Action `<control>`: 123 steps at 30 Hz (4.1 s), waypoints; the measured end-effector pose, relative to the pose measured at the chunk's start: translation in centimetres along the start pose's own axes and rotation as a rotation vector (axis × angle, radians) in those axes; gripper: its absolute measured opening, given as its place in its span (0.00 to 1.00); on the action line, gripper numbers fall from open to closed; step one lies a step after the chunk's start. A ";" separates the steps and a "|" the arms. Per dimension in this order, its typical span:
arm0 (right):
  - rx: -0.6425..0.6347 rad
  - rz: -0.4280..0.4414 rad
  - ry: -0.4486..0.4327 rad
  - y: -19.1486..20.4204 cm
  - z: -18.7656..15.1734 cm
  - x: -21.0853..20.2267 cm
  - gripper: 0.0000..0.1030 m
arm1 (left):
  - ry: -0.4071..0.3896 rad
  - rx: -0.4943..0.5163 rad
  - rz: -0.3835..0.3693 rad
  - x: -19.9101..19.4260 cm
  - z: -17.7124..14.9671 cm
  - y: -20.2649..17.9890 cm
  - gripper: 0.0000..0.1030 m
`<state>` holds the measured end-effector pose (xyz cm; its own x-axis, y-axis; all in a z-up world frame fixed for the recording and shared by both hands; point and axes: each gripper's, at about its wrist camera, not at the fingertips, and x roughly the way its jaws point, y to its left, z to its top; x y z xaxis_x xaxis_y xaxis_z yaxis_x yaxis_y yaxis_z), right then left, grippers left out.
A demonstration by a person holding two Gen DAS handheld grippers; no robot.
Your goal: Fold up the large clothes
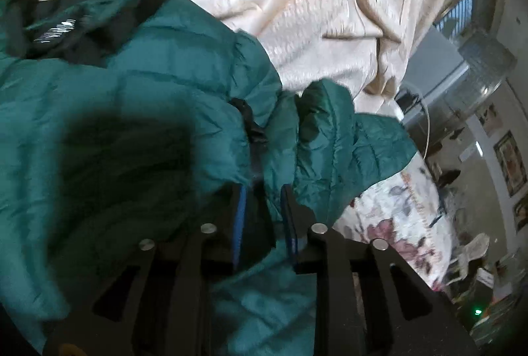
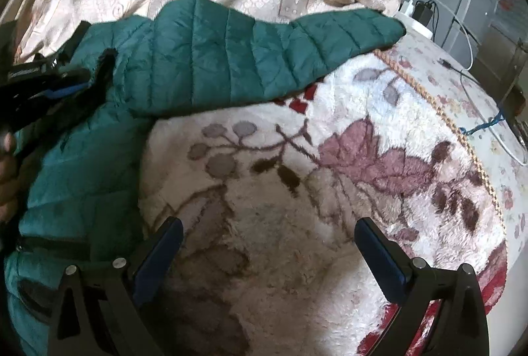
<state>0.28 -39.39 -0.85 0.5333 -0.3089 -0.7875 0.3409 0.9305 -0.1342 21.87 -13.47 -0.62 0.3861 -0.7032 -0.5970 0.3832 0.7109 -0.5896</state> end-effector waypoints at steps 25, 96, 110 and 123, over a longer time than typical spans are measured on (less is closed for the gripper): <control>-0.145 0.545 0.111 22.6 13.0 10.6 0.97 | -0.184 -0.261 0.592 -16.2 0.7 18.8 0.54; 0.326 0.085 -0.138 -20.2 17.4 8.6 0.94 | -0.188 -0.027 0.624 -15.7 -7.3 8.1 0.82; 0.113 -0.006 -0.220 -13.2 19.1 6.9 0.20 | -0.127 -0.100 0.771 -14.9 -6.8 10.5 0.82; -0.140 0.274 -0.314 8.8 11.5 -3.8 0.16 | -0.037 0.009 0.993 -14.3 -7.9 10.8 0.82</control>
<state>10.17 -32.32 7.92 0.8065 -0.0718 -0.5869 0.0575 0.9974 -0.0430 13.85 4.30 -2.76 0.5612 0.2115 -0.8002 -0.1215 0.9774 0.1731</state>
